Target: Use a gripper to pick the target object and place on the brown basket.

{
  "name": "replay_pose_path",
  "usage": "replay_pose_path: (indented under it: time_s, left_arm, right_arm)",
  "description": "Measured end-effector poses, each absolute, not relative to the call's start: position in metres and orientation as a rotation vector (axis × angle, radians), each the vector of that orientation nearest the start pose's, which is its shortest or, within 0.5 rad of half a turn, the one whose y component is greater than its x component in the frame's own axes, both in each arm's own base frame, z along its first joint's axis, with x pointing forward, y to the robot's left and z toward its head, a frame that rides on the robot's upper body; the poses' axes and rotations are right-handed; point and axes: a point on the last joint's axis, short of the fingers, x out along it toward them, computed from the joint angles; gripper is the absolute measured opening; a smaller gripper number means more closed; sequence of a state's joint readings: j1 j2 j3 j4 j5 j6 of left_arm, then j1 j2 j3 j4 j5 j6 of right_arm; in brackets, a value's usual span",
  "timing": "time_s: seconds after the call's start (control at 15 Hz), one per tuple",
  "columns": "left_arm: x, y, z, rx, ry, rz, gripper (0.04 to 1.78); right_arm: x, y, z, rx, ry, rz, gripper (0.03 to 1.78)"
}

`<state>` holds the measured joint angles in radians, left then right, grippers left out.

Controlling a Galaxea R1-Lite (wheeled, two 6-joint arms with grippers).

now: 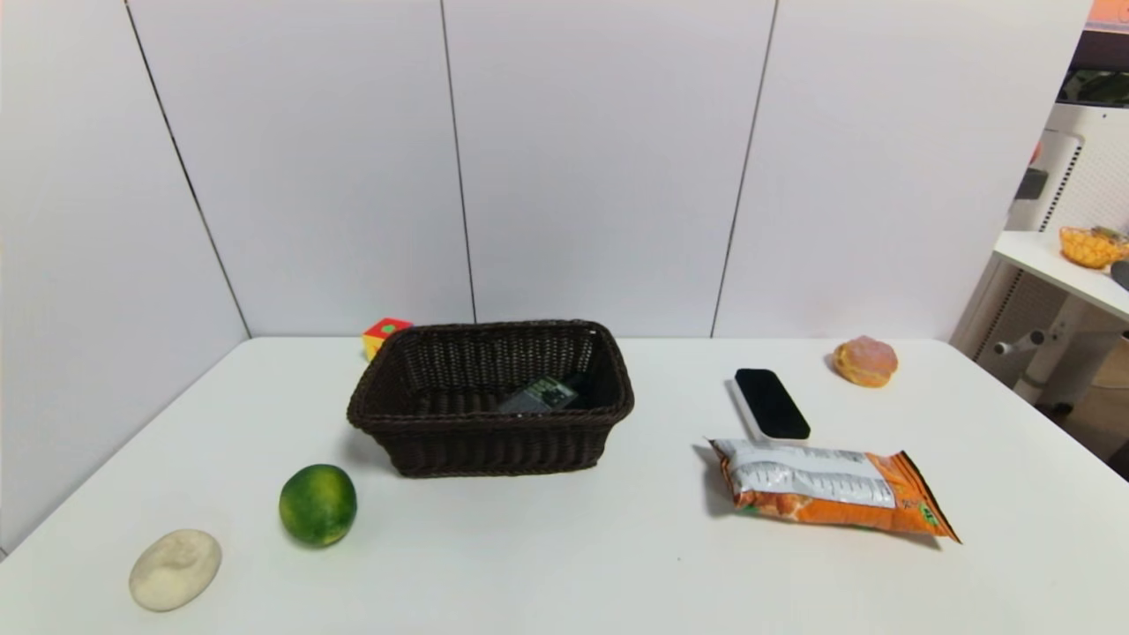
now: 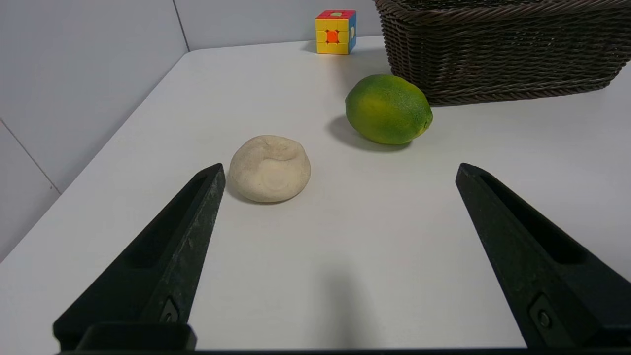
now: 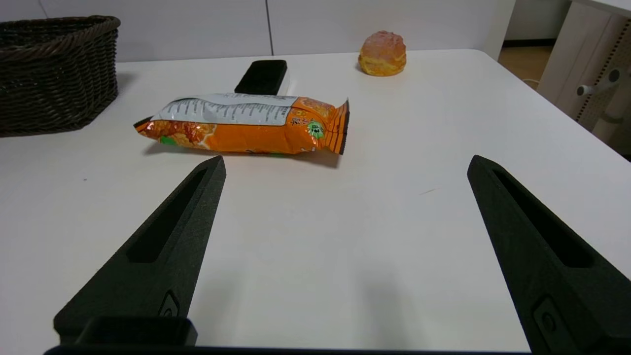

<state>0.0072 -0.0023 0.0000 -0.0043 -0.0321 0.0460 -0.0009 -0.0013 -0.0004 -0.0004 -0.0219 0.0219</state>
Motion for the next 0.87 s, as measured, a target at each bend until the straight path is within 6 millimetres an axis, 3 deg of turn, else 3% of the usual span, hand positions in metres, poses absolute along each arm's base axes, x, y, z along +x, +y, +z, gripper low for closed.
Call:
replay_pose_path:
  time_s: [0.87]
  left_arm:
    - [-0.0230,-0.0009,0.0759,0.046,-0.007,-0.025,1.69]
  right_arm:
    - [-0.0230,-0.0006,0.0756,0.019,-0.002,-0.028,1.69]
